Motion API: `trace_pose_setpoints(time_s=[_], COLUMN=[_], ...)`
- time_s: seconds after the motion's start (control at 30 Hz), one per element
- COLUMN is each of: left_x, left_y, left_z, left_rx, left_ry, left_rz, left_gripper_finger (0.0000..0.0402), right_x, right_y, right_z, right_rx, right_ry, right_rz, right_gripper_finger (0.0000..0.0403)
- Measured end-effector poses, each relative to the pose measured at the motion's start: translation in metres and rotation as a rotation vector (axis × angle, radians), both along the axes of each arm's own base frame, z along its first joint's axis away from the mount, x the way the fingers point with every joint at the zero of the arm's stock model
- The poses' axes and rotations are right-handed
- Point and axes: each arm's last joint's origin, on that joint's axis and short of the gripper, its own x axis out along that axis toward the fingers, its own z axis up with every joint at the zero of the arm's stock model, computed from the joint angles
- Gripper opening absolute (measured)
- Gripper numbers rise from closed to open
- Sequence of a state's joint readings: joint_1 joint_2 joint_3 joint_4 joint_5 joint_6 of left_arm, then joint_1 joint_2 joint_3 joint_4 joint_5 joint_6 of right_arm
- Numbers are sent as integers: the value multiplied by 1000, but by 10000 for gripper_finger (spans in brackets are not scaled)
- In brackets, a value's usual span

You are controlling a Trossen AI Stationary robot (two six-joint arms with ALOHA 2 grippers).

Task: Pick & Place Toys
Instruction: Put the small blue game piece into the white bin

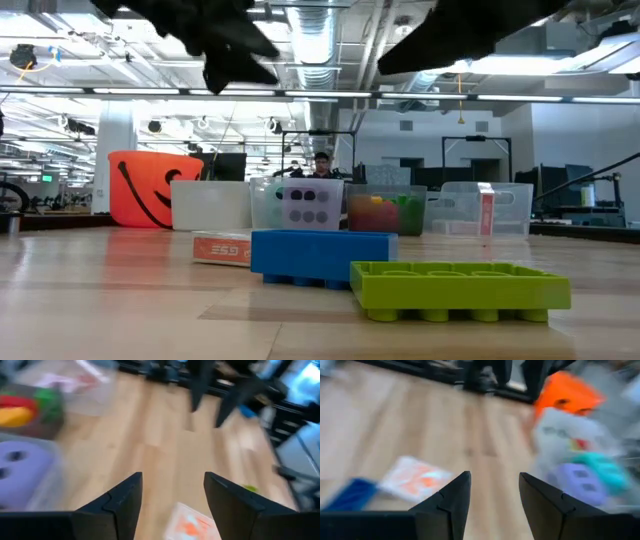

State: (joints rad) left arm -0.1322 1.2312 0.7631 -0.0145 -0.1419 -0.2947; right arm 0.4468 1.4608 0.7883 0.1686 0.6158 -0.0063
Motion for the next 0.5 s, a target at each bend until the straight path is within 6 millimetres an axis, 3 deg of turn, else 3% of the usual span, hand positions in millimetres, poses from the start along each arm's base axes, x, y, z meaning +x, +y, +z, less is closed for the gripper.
trace_pose_setpoints(time_s=[0.13,0.27,0.5], left_x=[-5,-5,3], left_y=[-28,-43,-37], left_z=[-1,-5,0], left_rx=[33,89,157], left_ry=[-1,-36,-126], left_rz=[-48,27,149], left_gripper_finger=[203,202,204], right_x=[0,-1,6], right_y=[6,7,21], right_z=[-1,-2,-21], right_rx=[145,227,299], right_ry=[23,37,55], right_rz=[122,158,202], right_gripper_finger=[163,163,163])
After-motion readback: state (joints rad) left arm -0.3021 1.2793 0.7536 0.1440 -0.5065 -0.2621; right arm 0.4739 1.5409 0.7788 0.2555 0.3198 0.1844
